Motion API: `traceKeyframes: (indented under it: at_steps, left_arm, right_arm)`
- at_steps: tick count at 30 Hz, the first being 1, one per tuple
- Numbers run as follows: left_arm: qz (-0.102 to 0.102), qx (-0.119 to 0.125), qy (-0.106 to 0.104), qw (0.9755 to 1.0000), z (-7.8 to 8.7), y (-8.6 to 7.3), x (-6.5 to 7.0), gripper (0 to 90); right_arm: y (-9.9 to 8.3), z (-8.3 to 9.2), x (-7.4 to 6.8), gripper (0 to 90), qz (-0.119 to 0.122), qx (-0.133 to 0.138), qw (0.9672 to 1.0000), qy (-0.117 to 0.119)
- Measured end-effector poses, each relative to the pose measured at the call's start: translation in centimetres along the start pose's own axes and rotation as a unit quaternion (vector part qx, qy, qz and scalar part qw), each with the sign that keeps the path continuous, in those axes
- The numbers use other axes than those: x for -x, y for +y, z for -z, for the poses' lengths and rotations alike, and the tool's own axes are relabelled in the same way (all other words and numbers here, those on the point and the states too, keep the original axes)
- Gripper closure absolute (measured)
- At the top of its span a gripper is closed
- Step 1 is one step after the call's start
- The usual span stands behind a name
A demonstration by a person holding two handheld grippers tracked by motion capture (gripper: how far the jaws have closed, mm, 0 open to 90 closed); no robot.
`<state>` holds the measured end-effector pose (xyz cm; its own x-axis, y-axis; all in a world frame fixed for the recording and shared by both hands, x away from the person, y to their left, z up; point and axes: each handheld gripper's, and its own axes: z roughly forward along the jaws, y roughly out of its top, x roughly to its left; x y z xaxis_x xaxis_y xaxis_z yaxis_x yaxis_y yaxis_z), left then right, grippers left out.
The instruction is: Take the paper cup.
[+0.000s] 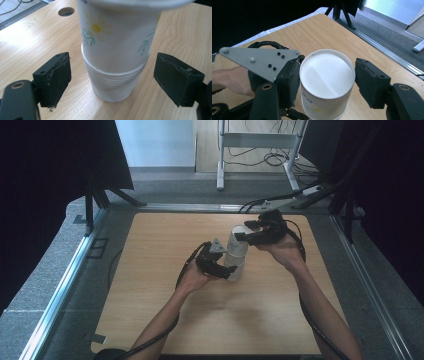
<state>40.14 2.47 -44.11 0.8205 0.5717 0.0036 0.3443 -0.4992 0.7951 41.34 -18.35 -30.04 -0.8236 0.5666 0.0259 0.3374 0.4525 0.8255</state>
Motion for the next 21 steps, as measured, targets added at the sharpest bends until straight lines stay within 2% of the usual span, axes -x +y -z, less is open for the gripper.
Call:
traceKeyframes:
  at_steps: [10,14,21]
  left_arm:
    - [0.013,-0.001,-0.022,0.9997,0.9,-0.3,-0.2,6.0]
    - [0.01,-0.002,-0.03,0.9995,1.4,-0.4,-0.2,3.7]
    - [0.018,0.004,-0.039,0.9991,2.6,-0.8,-0.1,2.6]
  right_arm:
    - [1.1,1.7,-0.4,37.9,0.004,0.002,1.0,0.004]
    - [1.3,2.4,-0.7,37.9,0.006,0.002,1.0,0.007]
    - [1.2,3.6,-1.3,37.9,0.009,0.003,0.9998,0.015]
